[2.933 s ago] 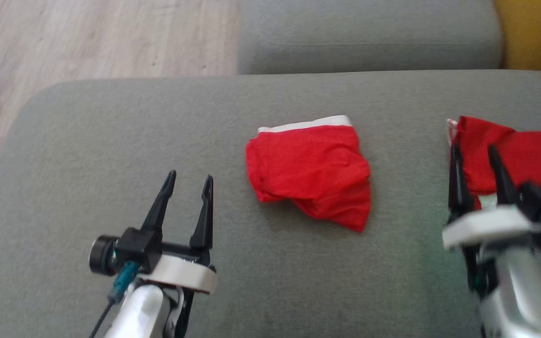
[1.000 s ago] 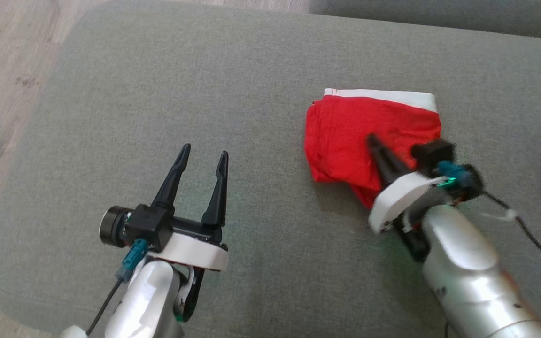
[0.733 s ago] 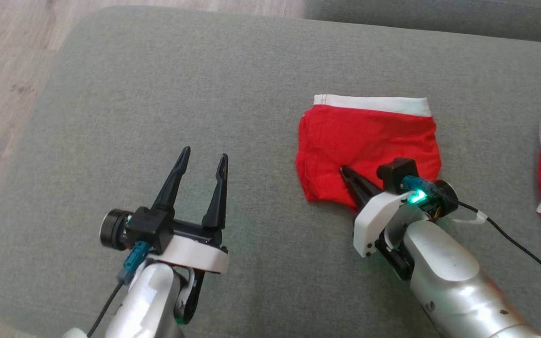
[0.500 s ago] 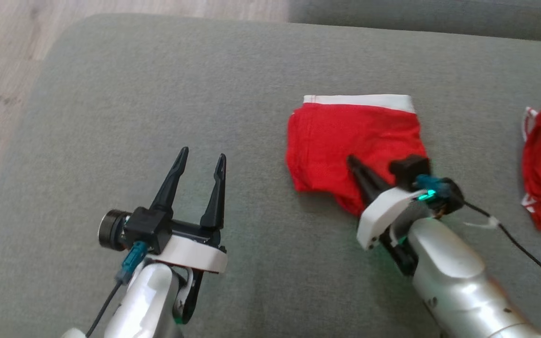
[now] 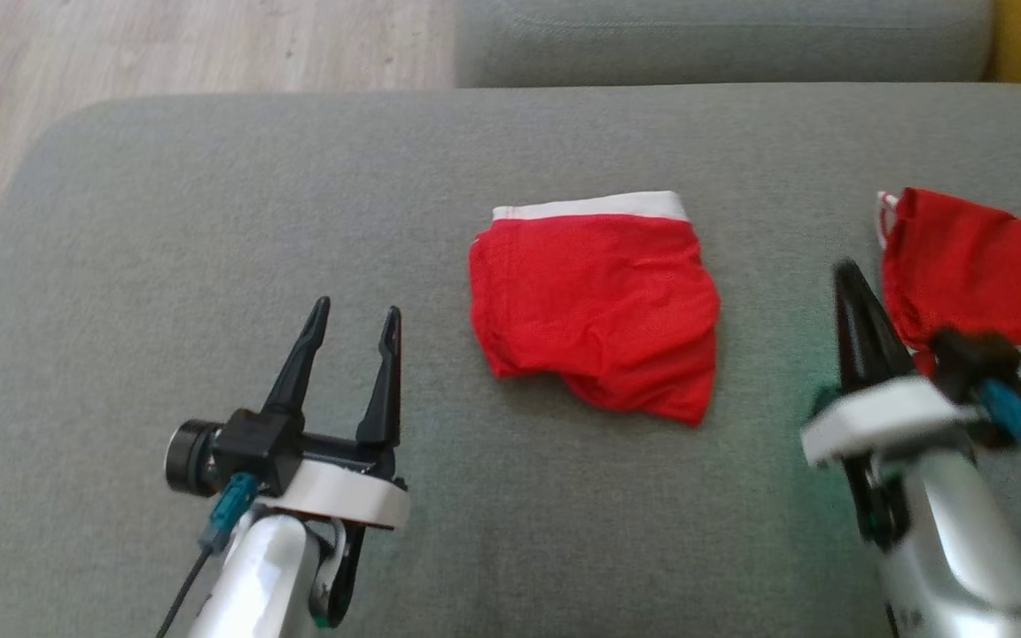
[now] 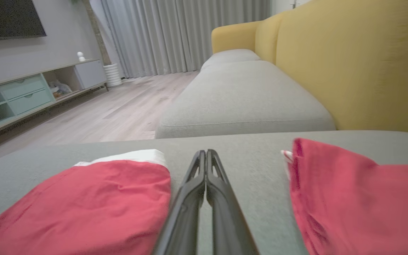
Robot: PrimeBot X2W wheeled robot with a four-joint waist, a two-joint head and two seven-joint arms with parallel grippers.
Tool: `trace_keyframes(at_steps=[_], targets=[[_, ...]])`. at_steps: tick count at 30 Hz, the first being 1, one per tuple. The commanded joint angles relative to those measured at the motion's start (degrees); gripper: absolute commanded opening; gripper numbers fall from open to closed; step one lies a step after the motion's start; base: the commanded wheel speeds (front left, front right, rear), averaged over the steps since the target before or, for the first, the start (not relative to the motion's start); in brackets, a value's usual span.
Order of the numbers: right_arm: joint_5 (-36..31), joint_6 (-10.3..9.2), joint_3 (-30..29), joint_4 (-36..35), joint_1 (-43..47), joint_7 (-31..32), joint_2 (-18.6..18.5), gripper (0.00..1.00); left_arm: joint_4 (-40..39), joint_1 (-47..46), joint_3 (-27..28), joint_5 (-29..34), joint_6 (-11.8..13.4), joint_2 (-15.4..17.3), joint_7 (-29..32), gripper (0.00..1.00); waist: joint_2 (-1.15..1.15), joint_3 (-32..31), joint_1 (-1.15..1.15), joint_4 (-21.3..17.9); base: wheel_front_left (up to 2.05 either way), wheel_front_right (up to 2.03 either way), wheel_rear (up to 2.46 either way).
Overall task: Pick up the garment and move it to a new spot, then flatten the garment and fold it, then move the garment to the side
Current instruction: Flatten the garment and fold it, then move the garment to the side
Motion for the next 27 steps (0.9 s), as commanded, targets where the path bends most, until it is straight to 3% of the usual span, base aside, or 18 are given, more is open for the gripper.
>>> trace_keyframes(at_steps=[1, 4, 5, 6, 7, 16, 27], targets=[[-1.0, -0.05, -0.7, -4.9, 2.0, -0.7, 1.1, 0.00, -1.6, -0.4, 2.6, 0.0, -0.2, 0.3, -0.5, 1.00, 0.00, -0.7, 0.00, -1.0, 0.00, 0.00, 0.00], [-1.3, -0.05, -2.7, -9.1, 6.9, -0.7, 1.6, 0.00, -1.1, 0.5, 3.5, 0.0, -0.2, 0.2, -0.5, 1.00, 0.00, -1.3, 0.00, -2.0, 0.00, 0.00, 0.00], [-1.6, -0.05, -3.1, -10.5, 8.3, -0.7, 1.7, 0.06, -0.8, 0.9, 3.8, -0.3, -0.3, 0.2, -0.5, 1.00, 0.00, -1.5, 0.00, -2.2, 0.00, 0.00, 0.00], [-2.0, -0.05, -3.9, -11.9, 9.6, -0.7, 1.7, 0.78, -0.6, 1.2, 4.2, -0.8, -0.3, 0.2, -0.5, 1.00, 0.00, -1.6, 0.00, -2.4, 0.00, 0.00, 0.00], [-1.3, -0.05, -4.1, -12.9, 10.8, -0.7, 1.8, 1.00, -0.3, 1.5, 4.6, -1.3, -0.2, 0.2, -0.5, 1.00, 0.00, -1.8, 0.00, -2.6, 0.00, 0.00, 0.00], [0.0, -0.05, -2.7, -15.7, 14.3, -0.7, 1.8, 1.00, 0.5, 2.2, 4.6, -1.7, -0.3, 0.2, -0.5, 1.00, 0.00, -2.2, 0.00, -3.0, 0.00, 0.00, 0.00], [-0.4, -0.05, -2.0, -13.6, 10.3, 2.4, 1.8, 1.00, 0.3, 0.3, 2.4, -2.2, -0.4, 0.2, -0.5, 1.00, 0.00, 0.2, 0.00, -0.4, 0.00, 0.00, 0.00]])
